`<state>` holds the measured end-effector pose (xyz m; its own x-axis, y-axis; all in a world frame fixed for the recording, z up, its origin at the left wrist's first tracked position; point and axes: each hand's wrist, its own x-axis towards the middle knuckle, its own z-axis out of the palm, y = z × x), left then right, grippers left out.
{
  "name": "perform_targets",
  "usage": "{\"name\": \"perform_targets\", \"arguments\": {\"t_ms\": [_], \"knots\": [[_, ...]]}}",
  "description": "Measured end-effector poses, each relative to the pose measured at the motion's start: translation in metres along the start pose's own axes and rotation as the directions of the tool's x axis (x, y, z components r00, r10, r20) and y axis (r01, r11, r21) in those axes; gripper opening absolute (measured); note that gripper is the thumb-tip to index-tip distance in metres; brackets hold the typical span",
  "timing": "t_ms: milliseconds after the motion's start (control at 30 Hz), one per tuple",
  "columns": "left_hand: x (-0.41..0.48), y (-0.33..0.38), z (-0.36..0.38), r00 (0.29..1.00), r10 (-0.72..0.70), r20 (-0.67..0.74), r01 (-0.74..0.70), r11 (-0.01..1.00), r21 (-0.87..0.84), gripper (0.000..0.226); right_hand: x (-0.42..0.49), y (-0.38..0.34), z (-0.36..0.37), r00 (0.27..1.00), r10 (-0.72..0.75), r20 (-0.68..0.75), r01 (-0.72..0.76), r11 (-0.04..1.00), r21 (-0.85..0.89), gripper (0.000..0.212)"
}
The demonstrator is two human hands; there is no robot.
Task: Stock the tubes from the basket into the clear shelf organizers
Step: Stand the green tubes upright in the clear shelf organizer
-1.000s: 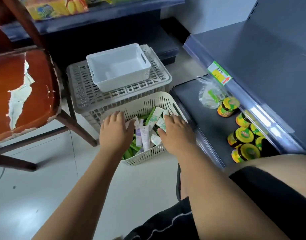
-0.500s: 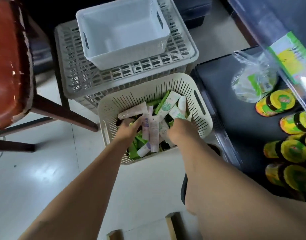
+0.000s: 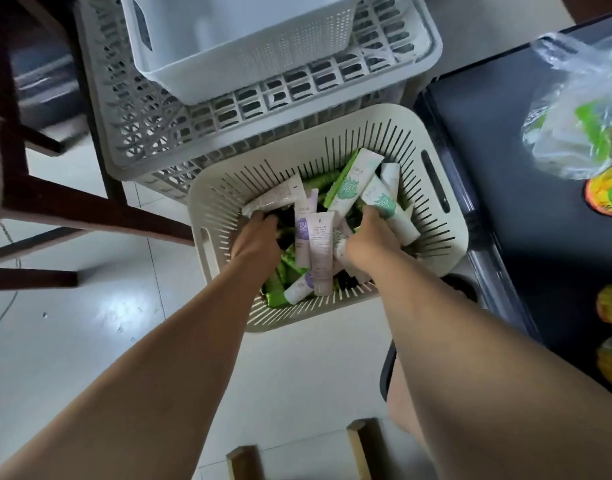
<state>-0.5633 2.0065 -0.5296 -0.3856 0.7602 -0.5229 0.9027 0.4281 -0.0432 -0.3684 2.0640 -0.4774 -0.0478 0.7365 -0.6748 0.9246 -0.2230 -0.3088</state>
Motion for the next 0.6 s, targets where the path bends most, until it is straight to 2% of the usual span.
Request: {"name": "perform_targets", "arguments": {"t_ms": [33,133,267,333,400,500,600], "knots": [[0.004,-0.001,-0.006,1.0,0.021,-0.001,-0.021,0.998,0.051,0.048,0.003,0.002,-0.001,1.0,-0.019,0.001,0.019,1.0,0.001,0.048],[0.011,-0.003,-0.021,0.996,0.083,0.035,-0.088,0.982,0.166,0.041,0.006,0.009,0.001,1.0,-0.028,-0.006,0.027,0.989,-0.142,0.036],[0.008,-0.009,-0.016,0.986,0.158,0.043,-0.163,0.973,0.163,0.04,0.004,0.014,0.011,0.996,-0.055,-0.072,0.043,0.987,-0.157,0.026],[0.003,-0.007,-0.018,0.99,0.128,0.06,-0.137,0.974,0.183,0.038,0.002,0.014,0.01,0.989,-0.07,-0.133,0.058,0.994,-0.09,0.017],[0.0,-0.005,-0.022,0.991,0.122,0.057,-0.133,0.952,0.274,0.03,0.0,0.015,0.008,0.977,-0.064,-0.204,0.073,0.997,0.036,0.014],[-0.002,-0.001,-0.031,0.972,0.215,0.093,-0.234,0.897,0.376,0.032,-0.007,0.017,0.001,0.937,-0.086,-0.339,0.154,0.972,0.179,0.017],[-0.004,-0.002,-0.044,0.985,0.151,0.079,-0.168,0.942,0.29,0.028,-0.016,0.018,-0.008,0.904,-0.068,-0.423,0.211,0.929,0.303,0.013]]}}
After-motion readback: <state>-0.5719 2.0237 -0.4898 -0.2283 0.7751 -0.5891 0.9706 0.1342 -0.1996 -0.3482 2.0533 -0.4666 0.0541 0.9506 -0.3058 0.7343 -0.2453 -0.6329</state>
